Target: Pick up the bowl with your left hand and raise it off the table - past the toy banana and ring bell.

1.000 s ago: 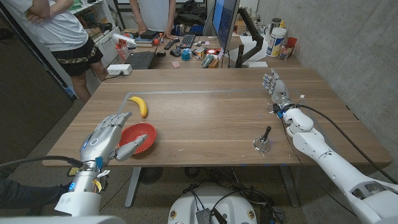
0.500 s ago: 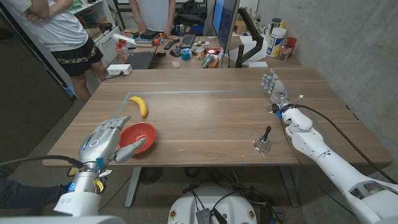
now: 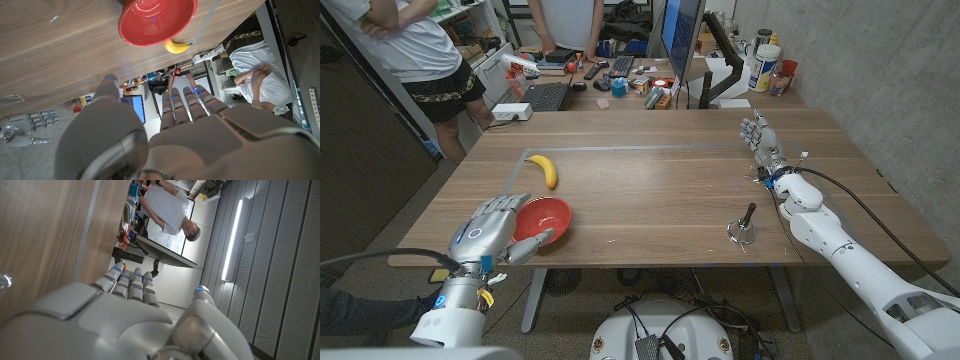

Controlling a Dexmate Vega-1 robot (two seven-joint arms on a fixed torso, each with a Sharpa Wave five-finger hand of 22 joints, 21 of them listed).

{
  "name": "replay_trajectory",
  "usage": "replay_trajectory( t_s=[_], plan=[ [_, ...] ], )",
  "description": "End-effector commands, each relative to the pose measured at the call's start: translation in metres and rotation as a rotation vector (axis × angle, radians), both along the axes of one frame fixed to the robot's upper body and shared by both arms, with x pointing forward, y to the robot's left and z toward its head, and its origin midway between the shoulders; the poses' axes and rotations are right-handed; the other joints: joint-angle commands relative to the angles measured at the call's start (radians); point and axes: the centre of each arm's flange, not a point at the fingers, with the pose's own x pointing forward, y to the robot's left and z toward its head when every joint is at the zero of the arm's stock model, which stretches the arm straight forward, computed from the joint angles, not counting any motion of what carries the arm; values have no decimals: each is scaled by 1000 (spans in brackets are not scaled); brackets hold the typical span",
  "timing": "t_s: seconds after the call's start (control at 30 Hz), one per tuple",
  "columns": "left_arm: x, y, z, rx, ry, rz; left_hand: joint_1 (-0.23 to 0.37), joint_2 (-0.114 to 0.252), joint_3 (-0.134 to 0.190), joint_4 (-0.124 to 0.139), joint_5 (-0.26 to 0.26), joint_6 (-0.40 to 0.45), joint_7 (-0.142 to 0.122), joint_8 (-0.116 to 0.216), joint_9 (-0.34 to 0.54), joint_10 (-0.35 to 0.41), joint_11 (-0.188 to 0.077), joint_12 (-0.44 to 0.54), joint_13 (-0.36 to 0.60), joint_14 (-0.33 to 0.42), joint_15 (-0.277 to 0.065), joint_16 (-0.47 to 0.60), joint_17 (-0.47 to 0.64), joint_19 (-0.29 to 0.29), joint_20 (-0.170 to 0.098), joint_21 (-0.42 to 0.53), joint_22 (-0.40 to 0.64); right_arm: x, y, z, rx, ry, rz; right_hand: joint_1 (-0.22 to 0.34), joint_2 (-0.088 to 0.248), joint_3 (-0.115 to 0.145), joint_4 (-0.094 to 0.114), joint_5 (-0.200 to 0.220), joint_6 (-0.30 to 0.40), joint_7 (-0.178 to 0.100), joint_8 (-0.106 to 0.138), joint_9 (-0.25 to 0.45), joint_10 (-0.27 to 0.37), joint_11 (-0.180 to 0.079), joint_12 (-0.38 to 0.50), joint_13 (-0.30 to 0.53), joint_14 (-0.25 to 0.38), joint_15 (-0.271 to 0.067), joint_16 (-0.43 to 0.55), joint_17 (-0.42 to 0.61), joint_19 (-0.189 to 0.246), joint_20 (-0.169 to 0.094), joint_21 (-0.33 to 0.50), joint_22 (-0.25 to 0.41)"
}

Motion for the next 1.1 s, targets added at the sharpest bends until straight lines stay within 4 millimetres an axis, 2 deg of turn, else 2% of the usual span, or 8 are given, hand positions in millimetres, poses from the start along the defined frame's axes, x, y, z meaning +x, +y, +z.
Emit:
replay_trajectory(
  t_s=[0.03,0.43,1.1],
  plan=[
    [7,-7,-5,28,17,22,10,-1,-2,-2,7,7,2,8,4,9,-7,5,4,7,-2,1,3,5,-2,3,4,-1,-3,0,-2,-5,2,5,8,-2,-1,7,2,-3,3,2,2,-4,0,3,4,5,4,2,3,-2,-1,5],
    [16,-15,-12,43,30,33,15,-1,-4,-3,9,13,-2,7,4,16,-19,6,5,14,-5,2,4,5,-4,2,4,0,-6,-1,-1,-4,3,5,9,-3,-1,7,1,-5,3,2,1,-4,-1,3,4,6,4,2,4,-2,-1,5],
    [28,-7,-21,38,50,57,20,1,-7,-2,12,16,-6,5,5,24,-23,5,6,18,-11,1,5,8,-4,2,4,2,-1,-6,6,7,-2,4,10,-5,0,7,3,-6,4,2,3,-6,0,3,6,6,4,2,3,-2,-1,5]
  ],
)
